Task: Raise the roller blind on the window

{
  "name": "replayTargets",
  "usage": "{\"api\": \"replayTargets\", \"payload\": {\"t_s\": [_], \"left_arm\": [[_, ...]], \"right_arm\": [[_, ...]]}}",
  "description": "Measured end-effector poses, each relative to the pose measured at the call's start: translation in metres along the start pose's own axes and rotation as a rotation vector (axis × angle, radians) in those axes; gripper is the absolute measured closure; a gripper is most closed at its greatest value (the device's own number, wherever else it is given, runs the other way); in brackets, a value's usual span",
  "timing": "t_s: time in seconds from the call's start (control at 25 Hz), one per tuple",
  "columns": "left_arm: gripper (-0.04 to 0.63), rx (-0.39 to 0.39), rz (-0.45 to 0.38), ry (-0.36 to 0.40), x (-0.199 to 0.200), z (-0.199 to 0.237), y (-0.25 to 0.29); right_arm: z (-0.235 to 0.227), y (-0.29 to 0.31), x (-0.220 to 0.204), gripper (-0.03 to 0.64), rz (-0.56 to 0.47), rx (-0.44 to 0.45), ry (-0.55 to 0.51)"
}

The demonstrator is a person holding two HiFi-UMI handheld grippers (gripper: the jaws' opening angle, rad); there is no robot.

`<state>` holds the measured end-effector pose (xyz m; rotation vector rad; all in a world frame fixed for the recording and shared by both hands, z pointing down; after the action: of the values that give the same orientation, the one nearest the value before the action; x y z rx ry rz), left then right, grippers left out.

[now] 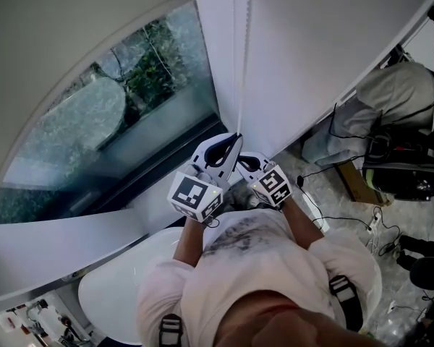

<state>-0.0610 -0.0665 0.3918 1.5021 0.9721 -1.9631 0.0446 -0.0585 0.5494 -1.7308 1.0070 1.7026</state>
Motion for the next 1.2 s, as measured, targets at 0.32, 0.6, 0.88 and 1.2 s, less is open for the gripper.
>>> {"api": "replayTargets", "payload": {"t_s": [0.32,0.6,0.88,1.2], "left_arm": [[0.586,0.007,0.024,-0.013,-0.015,0.002,-0.004],[0.586,0.01,0.062,-0.028,-0.037,0.004,-0.01],[0.588,0.006,0.08,-0.05,-0.052,0.001,-0.017],[0.588,0.006,0.078,-0.038,-0.051,0.002,-0.017]], "right_arm": [[-0.002,0.001,-0.016,0.555,0.039,0.003,0.013],[-0.002,0.002,-0.038,0.555,0.081,0.005,0.032],[0.003,-0.002,-0.052,0.554,0.12,0.004,0.046],[0.007,-0.004,-0.05,0.554,0.111,0.021,0.022]]}}
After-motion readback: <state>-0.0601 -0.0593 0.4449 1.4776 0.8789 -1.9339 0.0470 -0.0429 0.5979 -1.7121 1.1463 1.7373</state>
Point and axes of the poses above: the fingertips, and each gripper's own axes: y forward along the fingers, z to its left, x out of its top, the point moved 8 cm from there along -y, backward along the fingers, and after that the axes turned 14 degrees about -z, right-handed, at the moved point
